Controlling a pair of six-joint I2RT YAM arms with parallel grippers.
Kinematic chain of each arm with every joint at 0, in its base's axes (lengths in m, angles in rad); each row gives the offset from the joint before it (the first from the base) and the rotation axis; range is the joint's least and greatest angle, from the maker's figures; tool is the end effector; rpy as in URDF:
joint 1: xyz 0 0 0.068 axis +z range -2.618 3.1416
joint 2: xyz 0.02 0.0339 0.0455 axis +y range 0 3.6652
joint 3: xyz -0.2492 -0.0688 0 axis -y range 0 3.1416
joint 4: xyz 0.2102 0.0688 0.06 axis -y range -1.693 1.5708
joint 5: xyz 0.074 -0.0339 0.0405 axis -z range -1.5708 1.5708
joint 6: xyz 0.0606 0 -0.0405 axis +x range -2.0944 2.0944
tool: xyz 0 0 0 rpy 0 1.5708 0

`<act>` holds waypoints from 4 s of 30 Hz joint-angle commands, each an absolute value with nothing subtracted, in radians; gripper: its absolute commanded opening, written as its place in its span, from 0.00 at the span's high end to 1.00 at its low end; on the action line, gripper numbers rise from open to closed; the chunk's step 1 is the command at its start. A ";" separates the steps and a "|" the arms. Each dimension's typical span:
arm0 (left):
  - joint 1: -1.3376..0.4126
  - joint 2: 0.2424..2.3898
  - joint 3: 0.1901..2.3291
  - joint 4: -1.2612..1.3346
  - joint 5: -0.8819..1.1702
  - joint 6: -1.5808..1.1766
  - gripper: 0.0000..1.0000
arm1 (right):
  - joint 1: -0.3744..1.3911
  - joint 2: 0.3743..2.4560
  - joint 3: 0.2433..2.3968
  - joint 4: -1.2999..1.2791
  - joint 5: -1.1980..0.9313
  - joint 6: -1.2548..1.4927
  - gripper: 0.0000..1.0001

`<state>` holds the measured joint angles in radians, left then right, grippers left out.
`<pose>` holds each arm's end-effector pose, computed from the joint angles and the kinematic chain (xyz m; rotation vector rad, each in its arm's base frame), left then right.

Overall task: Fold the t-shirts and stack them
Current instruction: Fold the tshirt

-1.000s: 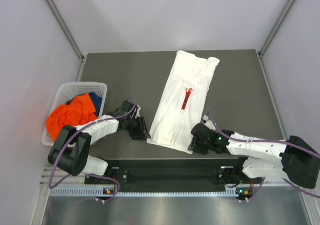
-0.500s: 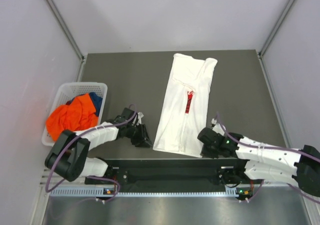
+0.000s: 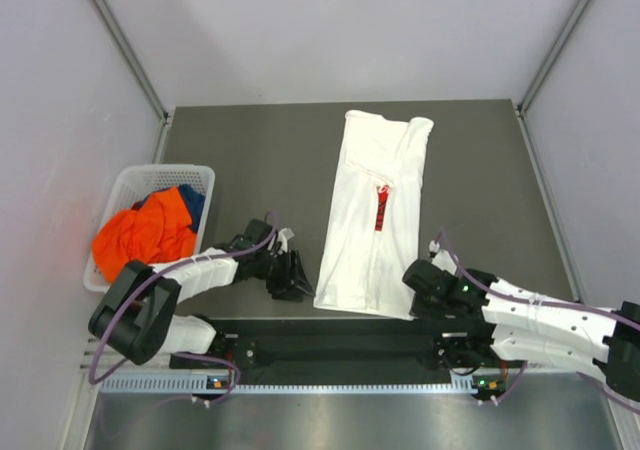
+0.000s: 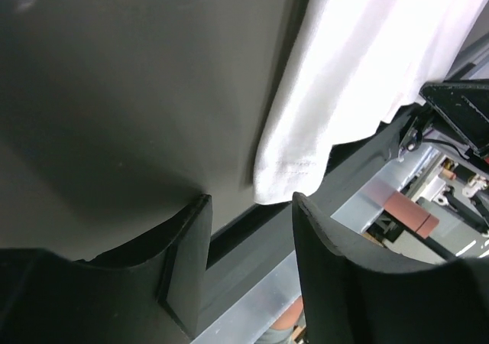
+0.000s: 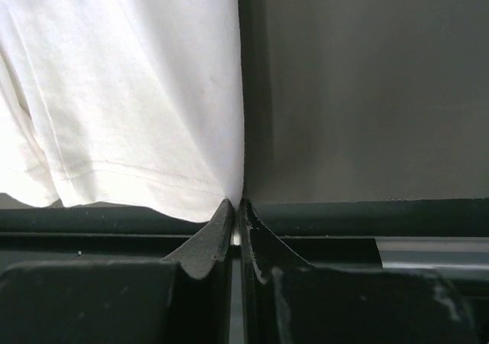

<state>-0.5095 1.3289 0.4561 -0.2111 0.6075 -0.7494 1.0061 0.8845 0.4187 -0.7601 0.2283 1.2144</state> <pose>0.1571 -0.1274 0.1236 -0.1221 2.8880 -1.1516 0.0768 0.0956 0.1403 0.3432 2.7506 0.2912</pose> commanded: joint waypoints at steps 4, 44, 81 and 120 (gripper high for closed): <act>-0.552 1.371 0.459 -0.129 0.621 -0.730 0.48 | 1.020 0.822 0.405 -0.807 0.239 1.207 0.96; -0.614 1.488 0.753 -0.331 0.502 -0.827 1.00 | 0.950 0.920 0.642 -0.887 0.364 1.046 1.00; -0.318 2.284 1.848 -0.201 0.796 -0.793 1.00 | 0.195 1.692 1.325 -0.499 0.035 0.313 1.00; -0.252 2.611 2.109 0.095 0.825 -1.023 1.00 | 0.087 2.057 1.667 -0.514 -0.097 0.298 0.94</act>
<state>-0.2611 2.6019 2.0613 0.0162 0.8192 -1.0046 0.1120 2.0426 1.6070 -0.5194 -0.0895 0.2966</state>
